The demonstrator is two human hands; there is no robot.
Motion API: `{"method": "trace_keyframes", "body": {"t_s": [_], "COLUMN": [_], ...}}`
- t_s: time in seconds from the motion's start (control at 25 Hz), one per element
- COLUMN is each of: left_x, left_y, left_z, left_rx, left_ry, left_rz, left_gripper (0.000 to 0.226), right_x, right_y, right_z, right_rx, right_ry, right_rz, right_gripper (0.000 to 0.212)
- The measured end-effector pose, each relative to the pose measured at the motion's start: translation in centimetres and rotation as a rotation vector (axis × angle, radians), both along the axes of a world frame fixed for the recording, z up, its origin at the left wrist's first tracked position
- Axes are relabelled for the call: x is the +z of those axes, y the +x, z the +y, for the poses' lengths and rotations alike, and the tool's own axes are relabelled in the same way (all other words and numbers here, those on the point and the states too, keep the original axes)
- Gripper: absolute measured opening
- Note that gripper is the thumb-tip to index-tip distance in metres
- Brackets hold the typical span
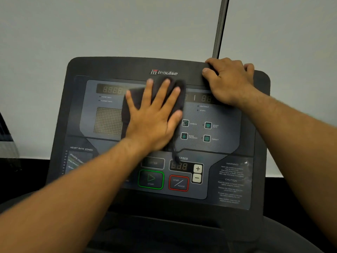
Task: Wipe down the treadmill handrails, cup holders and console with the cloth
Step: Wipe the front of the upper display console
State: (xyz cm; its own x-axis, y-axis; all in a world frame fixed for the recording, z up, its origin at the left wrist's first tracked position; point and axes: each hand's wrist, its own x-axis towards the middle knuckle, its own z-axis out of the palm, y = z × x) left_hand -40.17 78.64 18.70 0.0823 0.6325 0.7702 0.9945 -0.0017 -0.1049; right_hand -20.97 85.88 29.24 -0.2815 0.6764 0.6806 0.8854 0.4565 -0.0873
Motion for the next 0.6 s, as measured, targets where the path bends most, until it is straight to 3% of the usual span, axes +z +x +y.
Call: {"method": "trace_keyframes", "body": {"t_s": [0.2, 0.48, 0.6], "left_x": [4.5, -7.3, -5.3], "left_y": [0.9, 3.3, 2.3], "left_z": [2.6, -4.4, -2.9], "left_rx": [0.032, -0.042, -0.059], "left_ry": [-0.037, 0.024, 0.033], "left_rz": [-0.049, 0.087, 0.154], "left_gripper": [0.062, 0.06, 0.059], "right_x": [0.0, 0.1, 0.3], "right_y": [0.0, 0.2, 0.2], "right_z": [-0.1, -0.4, -0.7], "right_rx": [0.014, 0.039, 0.055], "right_ry": [-0.011, -0.039, -0.075], "right_rz": [-0.007, -0.004, 0.014], "right_gripper": [0.044, 0.044, 0.043]}}
